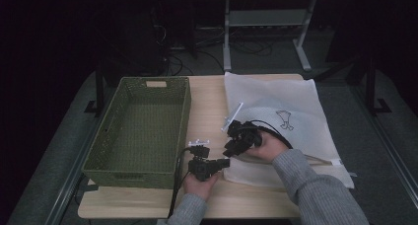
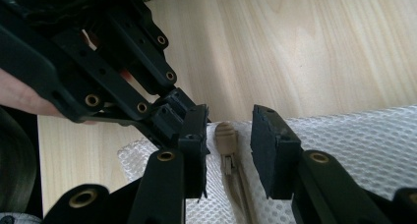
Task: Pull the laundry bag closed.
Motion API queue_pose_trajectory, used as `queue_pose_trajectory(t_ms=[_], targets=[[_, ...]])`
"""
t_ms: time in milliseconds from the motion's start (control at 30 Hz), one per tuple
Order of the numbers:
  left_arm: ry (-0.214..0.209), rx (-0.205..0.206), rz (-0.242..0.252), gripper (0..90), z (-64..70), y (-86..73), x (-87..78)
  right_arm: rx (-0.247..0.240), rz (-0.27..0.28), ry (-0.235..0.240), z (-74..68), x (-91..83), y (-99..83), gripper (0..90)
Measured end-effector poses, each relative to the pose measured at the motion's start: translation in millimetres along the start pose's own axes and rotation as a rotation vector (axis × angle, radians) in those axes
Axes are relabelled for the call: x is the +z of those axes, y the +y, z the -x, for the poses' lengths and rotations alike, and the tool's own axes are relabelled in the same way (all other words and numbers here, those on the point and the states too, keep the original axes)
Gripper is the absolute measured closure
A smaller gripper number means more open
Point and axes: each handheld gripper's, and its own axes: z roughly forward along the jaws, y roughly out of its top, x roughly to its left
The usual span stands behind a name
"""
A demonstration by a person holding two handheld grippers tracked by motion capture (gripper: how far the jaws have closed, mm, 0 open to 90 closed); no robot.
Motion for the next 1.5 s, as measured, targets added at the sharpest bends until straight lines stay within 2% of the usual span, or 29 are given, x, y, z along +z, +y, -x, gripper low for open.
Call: queue_pose_trajectory(t_ms=[267, 333, 500, 833, 1500], targets=[[0.003, 0.007, -0.007, 83.0, 0.5, -0.4, -0.1, 0.006, -0.027, -0.003, -0.8, 4.8, 3.2, 73.2], [0.004, 0.007, -0.006, 83.0, 0.6, -0.5, -0.1, 0.002, -0.032, -0.003, -1.3, 4.5, 3.3, 76.8], [0.005, 0.008, -0.004, 83.0, 1.4, -0.9, -0.1, -0.008, -0.044, -0.008, -2.2, 2.9, 1.4, 79.3], [0.01, 0.013, -0.007, 83.1, 2.3, -1.3, 0.1, -0.017, -0.049, -0.01, -3.0, 1.3, -0.8, 79.5], [0.014, 0.022, -0.015, 83.2, 2.8, -1.4, -0.1, 0.002, -0.033, -0.009, -1.9, -8.0, -7.8, 79.5]])
